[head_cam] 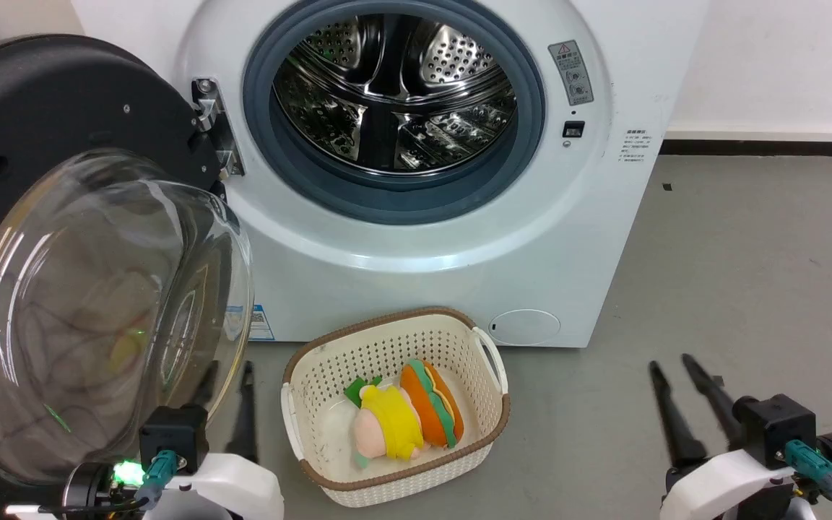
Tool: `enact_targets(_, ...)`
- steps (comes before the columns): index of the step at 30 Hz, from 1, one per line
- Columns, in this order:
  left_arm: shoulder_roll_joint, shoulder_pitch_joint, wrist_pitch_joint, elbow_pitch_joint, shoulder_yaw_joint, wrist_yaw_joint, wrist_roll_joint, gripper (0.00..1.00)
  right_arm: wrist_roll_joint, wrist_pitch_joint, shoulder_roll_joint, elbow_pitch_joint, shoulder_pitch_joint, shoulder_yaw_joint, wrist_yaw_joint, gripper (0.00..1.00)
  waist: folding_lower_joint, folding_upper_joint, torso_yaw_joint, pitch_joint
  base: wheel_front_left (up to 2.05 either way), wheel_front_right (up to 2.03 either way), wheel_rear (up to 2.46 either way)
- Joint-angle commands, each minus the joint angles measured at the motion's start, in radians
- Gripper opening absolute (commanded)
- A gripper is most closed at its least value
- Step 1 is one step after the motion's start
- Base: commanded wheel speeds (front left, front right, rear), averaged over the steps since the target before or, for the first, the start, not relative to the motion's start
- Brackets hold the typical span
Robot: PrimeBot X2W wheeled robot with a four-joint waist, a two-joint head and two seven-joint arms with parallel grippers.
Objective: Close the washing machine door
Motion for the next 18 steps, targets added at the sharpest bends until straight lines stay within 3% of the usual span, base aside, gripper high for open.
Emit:
enact_targets(1, 0.0, 0.0, -0.001, 0.0, 0.0, 0.0, 0.0, 1.0, 0.001, -0.001, 0.0, 0.0, 0.0, -0.001, 0.0, 1.0, 0.0, 0.0, 0.0, 0.0, 0.0, 0.0, 0.0)
enact_targets(10, 0.002, -0.01, -0.019, -0.009, 0.0, 0.013, -0.003, 1.0, 0.027, -0.019, 0.0, 0.001, -0.008, -0.006, 0.0, 1.0, 0.0, 0.0, 0.005, 0.003, 0.0, 0.0, 0.0)
enact_targets(11, 0.003, -0.012, -0.022, -0.013, -0.001, 0.015, -0.002, 0.7, 0.03, -0.022, 0.0, 0.001, -0.009, -0.007, 0.0, 1.0, 0.0, 0.0, 0.007, 0.003, 0.0, 0.0, 0.0)
enact_targets(12, 0.004, -0.014, -0.024, -0.017, -0.001, 0.016, 0.0, 0.18, 0.033, -0.024, 0.0, 0.001, -0.01, -0.007, 0.0, 1.0, 0.0, 0.0, 0.009, 0.004, 0.0, 0.0, 0.0)
enact_targets(13, 0.006, -0.015, -0.026, -0.022, -0.001, 0.017, 0.001, 0.0, 0.035, -0.026, 0.0, 0.001, -0.011, -0.007, 0.0, 1.0, 0.0, 0.0, 0.012, 0.004, 0.0, 0.0, 0.0)
enact_targets(18, 0.016, -0.029, -0.036, -0.05, -0.002, 0.023, 0.004, 0.0, 0.045, -0.036, 0.0, 0.001, -0.018, -0.008, 0.0, 1.0, 0.0, 0.0, 0.032, 0.006, 0.0, 0.0, 0.0)
